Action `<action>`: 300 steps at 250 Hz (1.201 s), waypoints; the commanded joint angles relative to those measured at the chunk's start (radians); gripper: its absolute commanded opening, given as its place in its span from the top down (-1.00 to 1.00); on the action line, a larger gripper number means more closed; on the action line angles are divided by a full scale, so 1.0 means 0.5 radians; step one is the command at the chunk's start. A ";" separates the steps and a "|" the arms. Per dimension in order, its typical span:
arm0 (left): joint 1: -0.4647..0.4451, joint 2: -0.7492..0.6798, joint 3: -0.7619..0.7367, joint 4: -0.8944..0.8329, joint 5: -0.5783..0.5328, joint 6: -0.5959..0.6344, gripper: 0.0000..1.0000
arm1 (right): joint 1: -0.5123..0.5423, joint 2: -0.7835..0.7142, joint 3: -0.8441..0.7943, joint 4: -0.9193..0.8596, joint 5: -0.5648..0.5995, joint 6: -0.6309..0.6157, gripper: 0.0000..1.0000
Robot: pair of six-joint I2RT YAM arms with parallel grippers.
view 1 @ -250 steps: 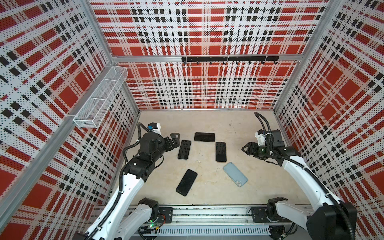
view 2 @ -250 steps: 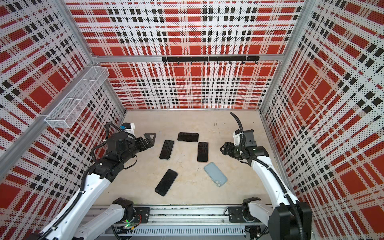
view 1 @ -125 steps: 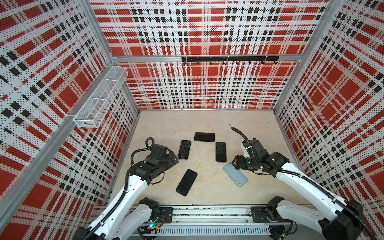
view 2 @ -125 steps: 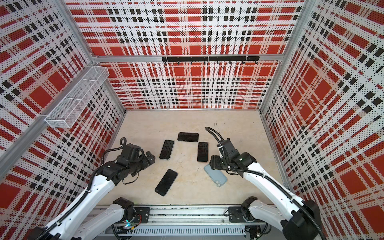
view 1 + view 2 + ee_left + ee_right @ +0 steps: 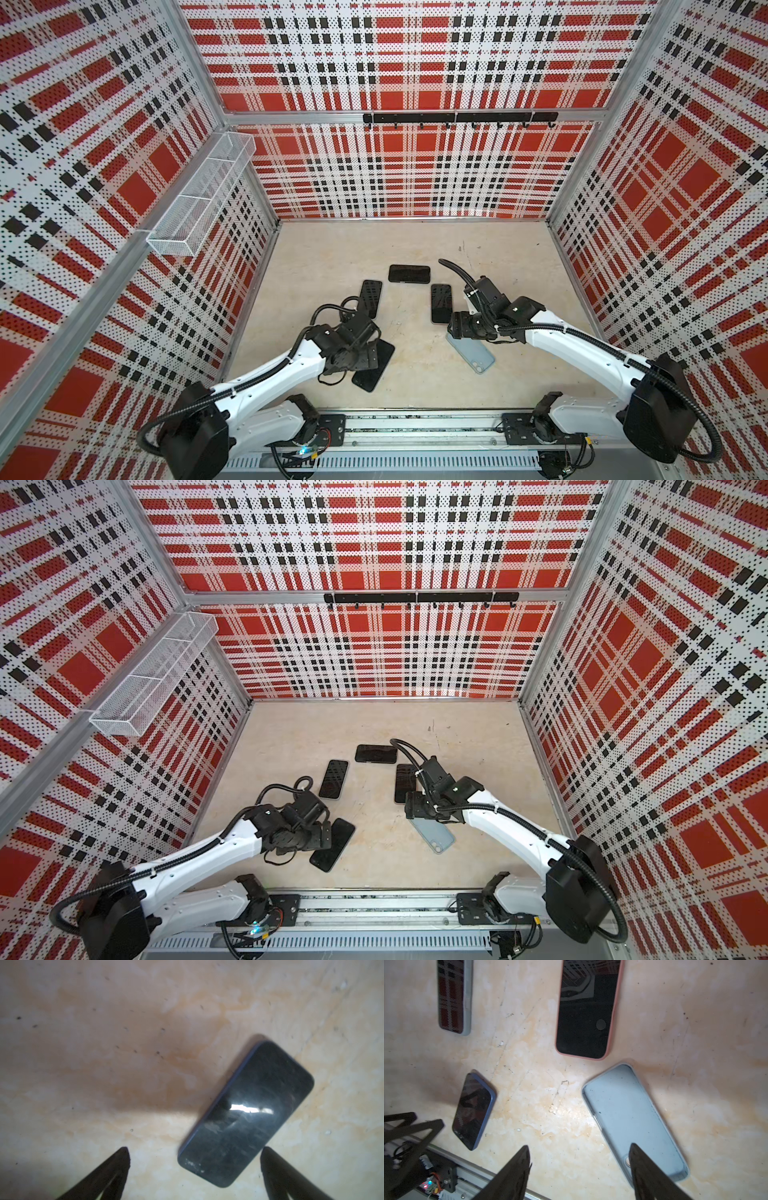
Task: Put the phone into the phone case
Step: 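Grasp the blue-edged black phone with the left gripper and lift it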
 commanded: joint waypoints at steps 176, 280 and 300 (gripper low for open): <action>-0.132 0.717 0.229 0.209 0.115 0.448 -0.93 | 0.014 -0.147 0.061 0.005 -0.065 0.036 -0.61; -0.144 0.822 0.143 0.379 0.139 0.445 -0.65 | 0.015 -0.199 0.065 -0.037 -0.027 0.032 -0.61; -0.147 0.843 0.137 0.412 0.144 0.454 -0.59 | 0.008 -0.205 0.084 -0.058 -0.012 0.020 -0.61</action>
